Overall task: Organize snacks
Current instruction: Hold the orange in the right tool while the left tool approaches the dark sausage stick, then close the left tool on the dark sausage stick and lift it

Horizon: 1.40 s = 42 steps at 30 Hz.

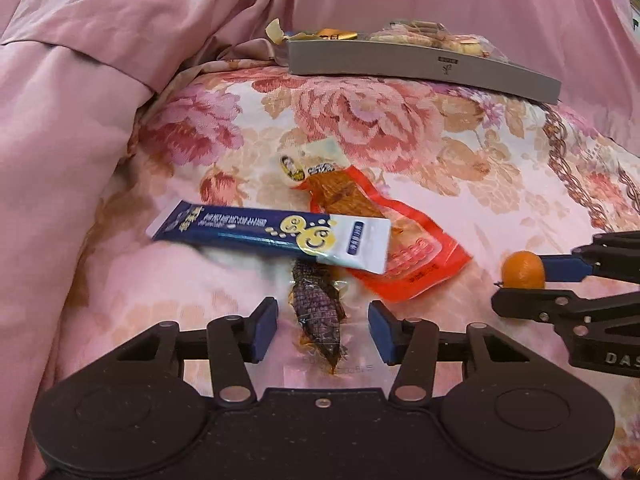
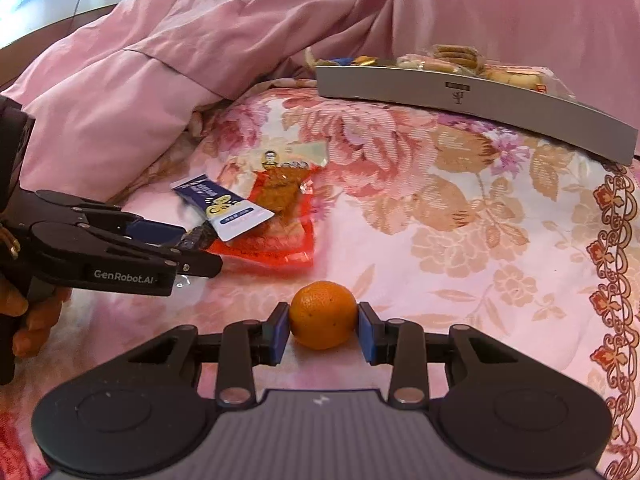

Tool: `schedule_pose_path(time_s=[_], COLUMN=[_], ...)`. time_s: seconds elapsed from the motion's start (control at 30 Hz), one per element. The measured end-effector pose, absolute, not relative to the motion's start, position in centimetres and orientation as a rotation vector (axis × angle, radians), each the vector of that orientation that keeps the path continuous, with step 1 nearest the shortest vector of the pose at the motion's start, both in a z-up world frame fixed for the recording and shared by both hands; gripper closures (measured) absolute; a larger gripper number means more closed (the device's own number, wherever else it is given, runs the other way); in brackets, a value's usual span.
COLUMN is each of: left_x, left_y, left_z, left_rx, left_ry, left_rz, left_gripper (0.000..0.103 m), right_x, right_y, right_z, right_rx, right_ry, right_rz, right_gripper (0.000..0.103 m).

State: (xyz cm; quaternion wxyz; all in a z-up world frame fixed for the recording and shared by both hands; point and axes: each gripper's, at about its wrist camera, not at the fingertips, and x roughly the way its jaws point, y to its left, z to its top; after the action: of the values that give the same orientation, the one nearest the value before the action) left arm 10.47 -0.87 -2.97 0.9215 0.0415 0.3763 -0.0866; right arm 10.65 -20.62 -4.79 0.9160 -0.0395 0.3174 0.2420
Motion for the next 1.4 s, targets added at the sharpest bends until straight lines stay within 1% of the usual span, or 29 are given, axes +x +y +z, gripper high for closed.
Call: schedule_pose_path(time_s=[0.2, 0.33, 0.4, 0.6, 0.67, 0.77, 0.83, 0.87, 0.93, 1.0, 1.07, 1.17, 1.23, 1.3, 1.4], left_x=[7.9, 8.0, 8.2, 9.0, 9.3, 9.4, 9.5, 9.5, 9.4, 9.4, 9.3, 9.1, 8.8, 8.5, 7.8], left_y=[-0.6, -0.9, -1.0, -1.7, -1.8, -1.7, -1.7, -1.7, -1.7, -1.8, -1.8, -1.9, -2.0, -2.2, -2.4], left_z=[-2.7, -3.1, -3.2, -3.6, -3.6, -3.6, -3.6, -3.7, -3.7, -3.7, -3.7, -3.8, -3.8, -3.7, -3.4], left_rx=[0.051, 0.078, 0.095, 0.143, 0.144, 0.139, 0.142, 0.145, 0.151, 0.155, 0.149, 0.125, 0.115, 0.103, 0.077], left_ry=[0.820, 0.815, 0.804, 0.775, 0.772, 0.772, 0.772, 0.773, 0.774, 0.773, 0.775, 0.783, 0.790, 0.802, 0.827], left_rz=[-0.179, -0.176, -0.183, -0.192, -0.195, -0.198, -0.198, -0.199, -0.195, -0.191, -0.189, -0.189, -0.201, -0.222, -0.260], left_gripper=[0.051, 0.050, 0.046, 0.040, 0.040, 0.040, 0.040, 0.040, 0.042, 0.047, 0.050, 0.052, 0.053, 0.054, 0.054], right_x=[9.1, 8.4, 8.3, 8.3, 8.3, 8.6, 8.7, 8.7, 8.8, 8.9, 8.9, 8.7, 8.5, 8.4, 8.0], right_y=[-20.4, -20.1, -20.0, -19.7, -19.6, -19.3, -19.2, -19.0, -18.8, -18.7, -18.7, -18.7, -18.7, -18.8, -18.9], right_z=[-5.0, -5.1, -5.1, -5.3, -5.4, -5.4, -5.4, -5.5, -5.5, -5.6, -5.7, -5.8, -5.8, -5.9, -5.8], right_rx=[-0.086, -0.099, -0.099, -0.104, -0.108, -0.111, -0.109, -0.110, -0.114, -0.110, -0.100, -0.092, -0.092, -0.088, -0.081], right_ry=[0.665, 0.661, 0.662, 0.657, 0.655, 0.652, 0.650, 0.649, 0.646, 0.649, 0.651, 0.648, 0.645, 0.644, 0.637], right_rz=[0.527, 0.536, 0.535, 0.533, 0.532, 0.535, 0.538, 0.537, 0.536, 0.534, 0.530, 0.522, 0.513, 0.508, 0.503], right_gripper=[0.063, 0.063, 0.063, 0.062, 0.061, 0.057, 0.053, 0.053, 0.051, 0.051, 0.051, 0.053, 0.059, 0.063, 0.064])
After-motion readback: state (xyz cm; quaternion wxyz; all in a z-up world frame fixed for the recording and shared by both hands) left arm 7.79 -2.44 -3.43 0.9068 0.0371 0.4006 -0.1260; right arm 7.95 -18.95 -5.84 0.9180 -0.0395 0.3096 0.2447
